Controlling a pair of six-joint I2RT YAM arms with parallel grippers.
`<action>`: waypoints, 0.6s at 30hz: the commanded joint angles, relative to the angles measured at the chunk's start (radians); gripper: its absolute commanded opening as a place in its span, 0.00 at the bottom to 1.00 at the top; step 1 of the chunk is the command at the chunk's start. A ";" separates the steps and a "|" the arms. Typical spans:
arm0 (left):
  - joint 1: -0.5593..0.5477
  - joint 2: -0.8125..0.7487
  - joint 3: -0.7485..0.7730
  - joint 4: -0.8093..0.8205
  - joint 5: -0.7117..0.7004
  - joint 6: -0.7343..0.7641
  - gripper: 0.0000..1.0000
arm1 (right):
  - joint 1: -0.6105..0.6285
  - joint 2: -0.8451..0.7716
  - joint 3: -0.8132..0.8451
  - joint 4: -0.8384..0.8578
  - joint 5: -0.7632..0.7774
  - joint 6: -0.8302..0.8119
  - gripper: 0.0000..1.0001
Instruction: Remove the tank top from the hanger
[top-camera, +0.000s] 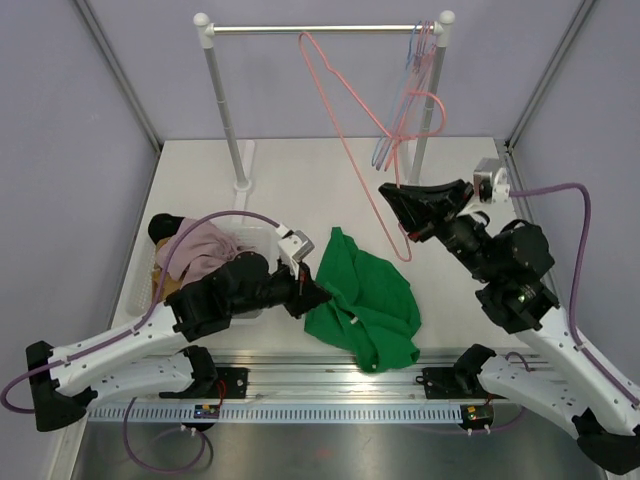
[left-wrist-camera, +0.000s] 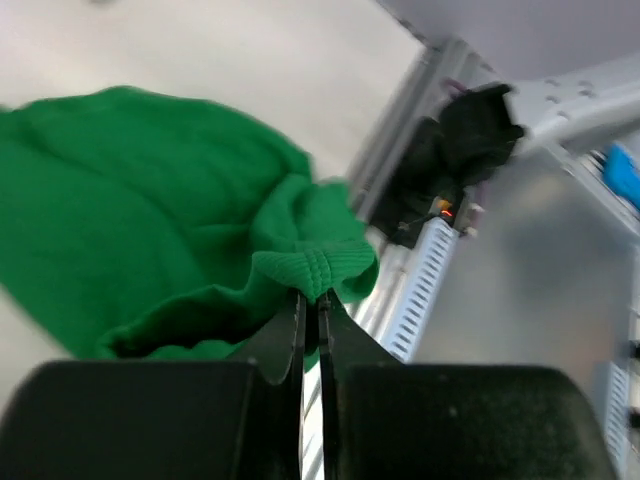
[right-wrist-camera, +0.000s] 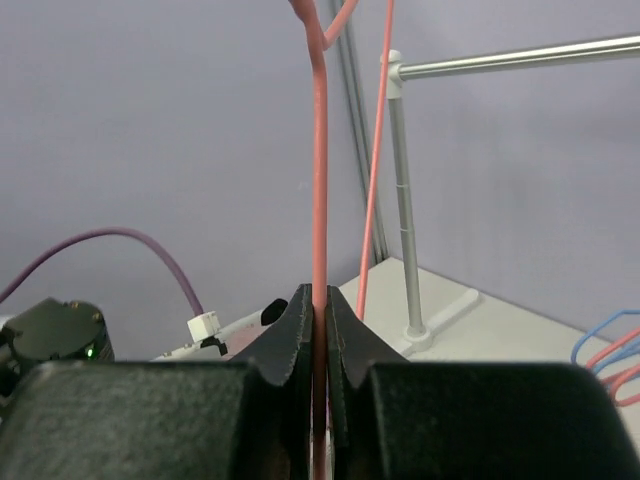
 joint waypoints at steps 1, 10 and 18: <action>0.005 -0.072 0.054 -0.167 -0.333 -0.010 0.08 | -0.004 0.061 0.233 -0.262 0.144 0.069 0.00; 0.005 -0.148 0.241 -0.534 -0.538 0.010 0.84 | -0.002 0.302 0.484 -0.712 0.449 0.128 0.00; 0.006 -0.259 0.177 -0.552 -0.528 0.074 0.99 | -0.100 0.564 0.732 -0.743 0.419 0.079 0.00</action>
